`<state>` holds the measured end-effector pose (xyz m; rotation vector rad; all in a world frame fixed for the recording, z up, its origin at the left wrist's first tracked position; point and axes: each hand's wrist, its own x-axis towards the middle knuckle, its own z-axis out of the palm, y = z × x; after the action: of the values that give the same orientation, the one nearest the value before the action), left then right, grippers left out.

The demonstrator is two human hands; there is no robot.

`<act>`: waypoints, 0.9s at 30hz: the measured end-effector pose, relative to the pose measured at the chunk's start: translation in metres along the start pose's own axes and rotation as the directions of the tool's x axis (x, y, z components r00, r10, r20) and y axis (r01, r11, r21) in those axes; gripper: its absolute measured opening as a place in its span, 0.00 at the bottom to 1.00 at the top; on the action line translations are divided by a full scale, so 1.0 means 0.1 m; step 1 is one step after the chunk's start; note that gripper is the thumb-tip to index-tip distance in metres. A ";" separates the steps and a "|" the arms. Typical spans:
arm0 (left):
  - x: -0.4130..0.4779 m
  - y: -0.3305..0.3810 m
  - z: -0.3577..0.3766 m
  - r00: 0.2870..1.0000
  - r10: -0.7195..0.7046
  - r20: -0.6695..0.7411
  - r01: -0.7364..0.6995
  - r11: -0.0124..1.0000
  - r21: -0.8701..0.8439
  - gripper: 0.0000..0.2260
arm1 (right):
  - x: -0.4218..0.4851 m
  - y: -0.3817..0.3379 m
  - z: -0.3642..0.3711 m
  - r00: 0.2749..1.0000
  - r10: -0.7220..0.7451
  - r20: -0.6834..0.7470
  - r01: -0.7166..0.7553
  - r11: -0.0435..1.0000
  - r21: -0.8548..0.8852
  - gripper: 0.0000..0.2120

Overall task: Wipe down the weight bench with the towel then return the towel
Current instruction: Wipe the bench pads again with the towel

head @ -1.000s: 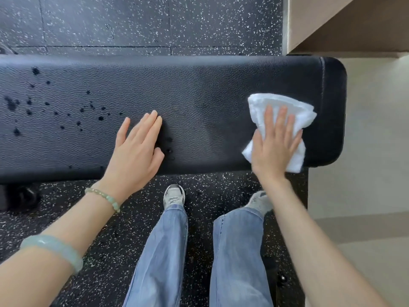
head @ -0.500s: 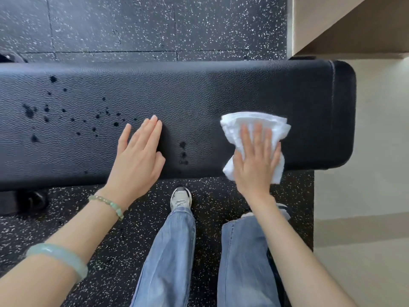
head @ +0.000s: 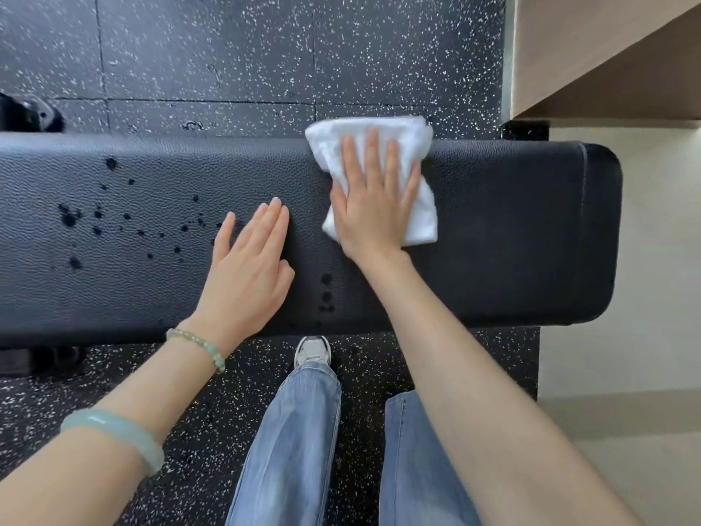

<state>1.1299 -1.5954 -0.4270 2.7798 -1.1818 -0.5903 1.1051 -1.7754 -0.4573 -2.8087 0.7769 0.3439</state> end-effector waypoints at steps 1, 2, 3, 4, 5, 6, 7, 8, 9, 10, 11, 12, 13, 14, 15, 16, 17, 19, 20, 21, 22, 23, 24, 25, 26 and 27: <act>0.01 0.00 -0.01 1.000 0.001 0.001 -0.001 1.000 0.000 0.27 | 0.12 -0.02 -0.04 1.000 0.007 0.020 -0.007 1.000 0.007 0.27; 0.01 0.00 -0.02 1.000 0.003 0.000 -0.003 1.000 0.002 0.27 | 0.19 -0.03 -0.05 0.999 0.008 0.034 -0.008 1.000 0.006 0.27; 0.01 0.00 -0.03 1.000 0.006 0.005 -0.006 1.000 0.005 0.27 | 0.19 -0.03 -0.04 1.000 0.000 0.028 0.000 1.000 0.005 0.27; 0.00 0.00 -0.04 1.000 0.008 0.014 -0.008 1.000 0.009 0.27 | 0.12 -0.02 -0.02 1.000 -0.017 -0.002 0.017 1.000 0.003 0.27; 0.01 0.00 -0.05 1.000 0.008 0.022 -0.009 1.000 0.014 0.27 | 0.01 0.00 0.02 0.998 -0.038 -0.049 0.039 0.999 0.008 0.28; 0.01 -0.01 -0.05 1.000 0.011 0.027 -0.012 1.000 0.018 0.27 | -0.16 0.02 0.08 0.994 -0.062 -0.089 0.064 0.998 0.024 0.28; 0.02 -0.01 -0.06 0.999 0.016 0.034 -0.016 1.000 0.021 0.27 | -0.38 0.04 0.14 0.991 -0.079 -0.106 0.083 0.996 0.042 0.29; 0.02 -0.01 -0.06 0.999 0.017 0.039 -0.018 1.000 0.021 0.27 | -0.64 0.06 0.20 0.992 -0.090 -0.093 0.095 0.994 0.055 0.30; 0.02 -0.01 -0.06 0.999 0.012 0.040 -0.013 1.000 0.018 0.28 | -0.92 0.08 0.25 0.993 -0.098 -0.061 0.102 0.993 0.058 0.30; 0.02 -0.01 -0.06 0.999 0.003 0.039 -0.003 1.000 0.014 0.28 | -1.17 0.09 0.28 0.994 -0.105 -0.031 0.106 0.993 0.052 0.31; 0.02 0.00 -0.06 0.999 -0.005 0.041 0.005 1.000 0.010 0.29 | -1.34 0.11 0.29 0.993 -0.114 -0.006 0.114 0.992 0.045 0.31; 0.02 0.03 -0.06 0.999 -0.012 0.044 0.012 1.000 0.002 0.29 | -1.40 0.13 0.30 0.992 -0.126 0.016 0.126 0.991 0.035 0.31; 0.02 0.04 -0.05 0.999 -0.018 0.047 0.018 1.000 -0.008 0.30 | -1.34 0.15 0.30 0.991 -0.134 0.026 0.133 0.991 0.031 0.30; 0.02 0.06 -0.04 0.998 -0.021 0.051 0.022 1.000 -0.016 0.30 | -1.23 0.16 0.28 0.991 -0.131 0.023 0.130 0.991 0.024 0.30; 0.02 0.06 -0.03 0.998 -0.026 0.054 0.027 0.999 -0.017 0.30 | -1.06 0.15 0.25 0.993 -0.120 0.022 0.120 0.992 0.026 0.29; 0.01 0.06 -0.03 0.998 -0.037 0.055 0.038 0.999 -0.011 0.30 | -0.86 0.13 0.19 0.994 -0.107 0.014 0.106 0.994 0.036 0.29; 0.02 0.06 -0.03 0.997 -0.049 0.052 0.049 0.999 -0.005 0.30 | -0.63 0.09 0.12 0.995 -0.097 -0.006 0.098 0.994 0.039 0.29; 0.03 0.08 -0.03 0.997 -0.055 0.051 0.056 0.998 -0.007 0.30 | -0.16 0.00 -0.01 0.996 -0.087 0.022 0.087 0.996 0.013 0.28; 0.03 0.10 -0.02 0.997 -0.057 0.053 0.058 0.998 -0.013 0.30 | 0.00 -0.04 -0.06 0.995 -0.084 0.060 0.085 0.996 -0.007 0.27; 0.03 0.11 -0.01 0.997 -0.064 0.047 0.064 0.998 -0.013 0.30 | 0.11 -0.07 -0.09 0.993 -0.091 0.075 0.093 0.995 -0.021 0.27; 0.02 0.12 0.00 0.997 -0.070 0.035 0.070 0.998 -0.006 0.29 | 0.16 -0.07 -0.10 0.990 -0.116 0.075 0.118 0.993 -0.025 0.27; 0.02 0.14 0.00 0.997 -0.075 0.025 0.075 0.997 0.007 0.29 | 0.18 -0.03 -0.10 0.985 -0.158 0.070 0.160 0.987 -0.020 0.27; 0.02 0.16 -0.01 0.996 -0.083 0.018 0.083 0.996 0.022 0.28 | 0.15 0.05 -0.10 0.977 -0.205 0.055 0.206 0.979 -0.013 0.27; 0.03 0.19 -0.03 0.995 -0.097 0.014 0.096 0.995 0.035 0.28 | 0.11 0.17 -0.09 0.972 -0.232 0.034 0.233 0.973 -0.008 0.28; 0.05 0.21 -0.05 0.994 -0.113 0.011 0.112 0.993 0.040 0.27 | 0.06 0.33 -0.07 0.972 -0.236 0.010 0.236 0.972 0.002 0.28; 0.07 0.24 -0.06 0.992 -0.127 0.007 0.127 0.991 0.039 0.27 | 0.01 0.54 -0.07 0.976 -0.216 -0.012 0.216 0.976 0.011 0.28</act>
<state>1.1202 -1.6176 -0.4184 2.9047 -1.0338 -0.5976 1.0792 -1.8228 -0.4584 -2.8493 0.4659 0.2859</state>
